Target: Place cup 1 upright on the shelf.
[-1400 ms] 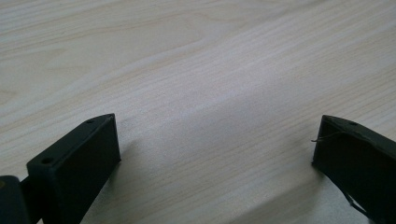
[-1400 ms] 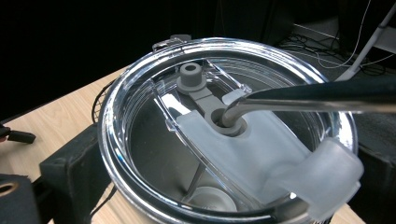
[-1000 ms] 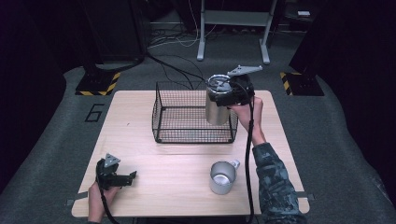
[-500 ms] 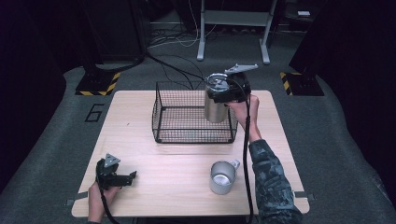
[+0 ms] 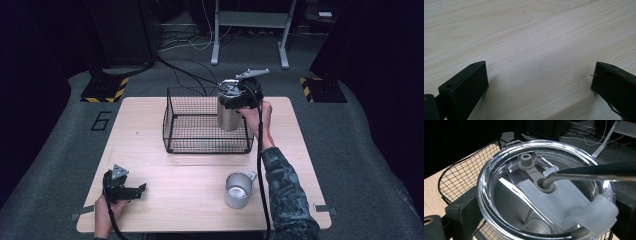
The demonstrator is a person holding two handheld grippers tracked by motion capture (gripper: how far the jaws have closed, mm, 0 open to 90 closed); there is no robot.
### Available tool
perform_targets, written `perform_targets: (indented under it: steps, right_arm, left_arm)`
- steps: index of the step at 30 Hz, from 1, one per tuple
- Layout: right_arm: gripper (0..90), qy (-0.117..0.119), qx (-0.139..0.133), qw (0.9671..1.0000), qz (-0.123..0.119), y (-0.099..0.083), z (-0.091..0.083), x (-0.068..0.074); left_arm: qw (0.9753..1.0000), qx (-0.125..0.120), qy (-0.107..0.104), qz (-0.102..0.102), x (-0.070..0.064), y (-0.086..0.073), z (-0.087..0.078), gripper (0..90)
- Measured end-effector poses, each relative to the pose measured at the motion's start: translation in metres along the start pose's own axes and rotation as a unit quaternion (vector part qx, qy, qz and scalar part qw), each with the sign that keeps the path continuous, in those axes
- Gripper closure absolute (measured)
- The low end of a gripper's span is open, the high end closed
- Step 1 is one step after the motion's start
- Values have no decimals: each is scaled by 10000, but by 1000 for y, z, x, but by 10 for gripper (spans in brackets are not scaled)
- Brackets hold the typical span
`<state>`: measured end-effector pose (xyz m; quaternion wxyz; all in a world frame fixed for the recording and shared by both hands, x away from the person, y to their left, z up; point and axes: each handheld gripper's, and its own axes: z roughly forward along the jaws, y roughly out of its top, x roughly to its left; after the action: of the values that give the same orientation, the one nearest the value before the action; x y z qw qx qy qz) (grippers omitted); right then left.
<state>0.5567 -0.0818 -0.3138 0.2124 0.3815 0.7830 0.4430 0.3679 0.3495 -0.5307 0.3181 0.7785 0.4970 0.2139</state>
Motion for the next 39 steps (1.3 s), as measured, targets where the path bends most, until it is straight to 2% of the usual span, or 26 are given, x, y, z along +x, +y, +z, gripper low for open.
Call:
perform_targets:
  steps: [16,20,23,24,34,35,39]
  right_arm:
    - [34,-41,221,9996,146,-6,20,-3]
    - [34,-68,303,9995,116,-9,24,-5]
    - [34,-69,331,9992,195,-12,28,-6]
    - [34,-72,339,9993,141,-13,29,-8]
    - [34,-94,546,9982,208,-19,38,-9]
    - [34,-103,634,9976,260,-19,40,-9]
    - [34,-111,716,9972,203,-21,44,-9]
  left_arm:
    - [10000,2,-2,-4,0,0,0,2]
    - [10000,6,-4,-8,0,0,0,2]
    - [10000,4,-4,-7,0,0,0,3]
    - [10000,-8,4,-5,0,0,0,3]
    - [10000,6,-4,-2,0,0,0,3]
    - [10000,-58,6,-78,-1,0,1,3]
    - [10000,-42,3,-59,-1,0,1,3]
